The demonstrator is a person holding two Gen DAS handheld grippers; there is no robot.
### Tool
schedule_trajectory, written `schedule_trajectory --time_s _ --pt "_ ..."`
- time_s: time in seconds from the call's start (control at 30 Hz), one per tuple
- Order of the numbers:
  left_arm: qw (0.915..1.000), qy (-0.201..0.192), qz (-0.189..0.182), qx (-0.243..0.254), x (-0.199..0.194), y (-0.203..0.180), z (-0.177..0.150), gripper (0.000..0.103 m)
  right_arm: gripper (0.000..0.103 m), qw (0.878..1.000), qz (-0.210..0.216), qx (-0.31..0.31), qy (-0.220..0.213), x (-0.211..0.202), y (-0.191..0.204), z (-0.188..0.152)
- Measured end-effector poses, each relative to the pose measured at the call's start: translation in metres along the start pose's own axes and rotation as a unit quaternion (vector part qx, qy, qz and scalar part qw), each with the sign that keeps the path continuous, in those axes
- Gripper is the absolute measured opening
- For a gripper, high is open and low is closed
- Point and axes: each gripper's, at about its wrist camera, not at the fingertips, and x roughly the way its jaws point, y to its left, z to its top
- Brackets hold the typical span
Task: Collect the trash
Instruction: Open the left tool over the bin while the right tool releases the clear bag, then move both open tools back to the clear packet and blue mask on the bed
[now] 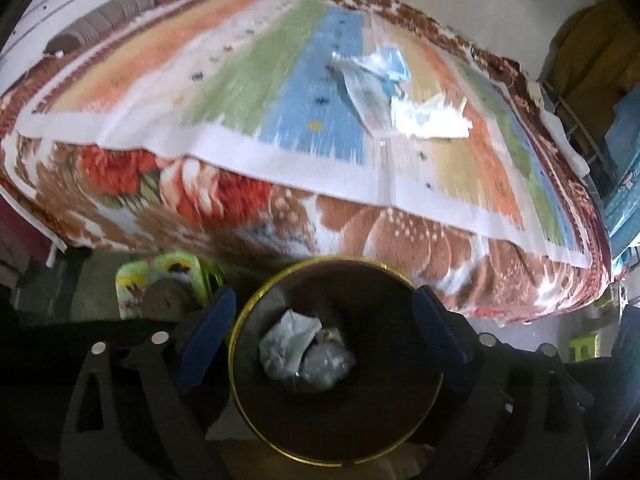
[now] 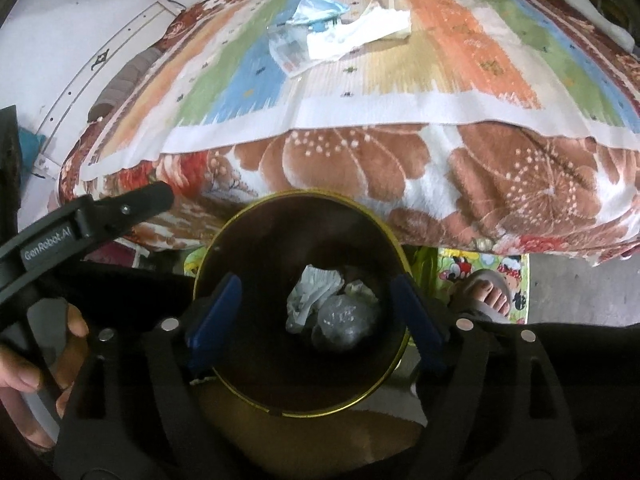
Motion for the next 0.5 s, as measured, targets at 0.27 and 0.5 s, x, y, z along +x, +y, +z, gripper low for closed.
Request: schedule_trajectory --time_s 0.27,0.5 --pt "0.9993 -0.028 -0.024 -0.003 -0.014 -0.003 0.015 0.097 0.094 0.997 -0.021 -0.02 -0.065 -0.028 0.0 0.015" --pt "0.9985 -0.04 -0.033 0.018 -0.019 -0.01 0.042 0.097 0.094 0.993 -0.029 -0.047 -0.103 -0.045 0.003 0.037"
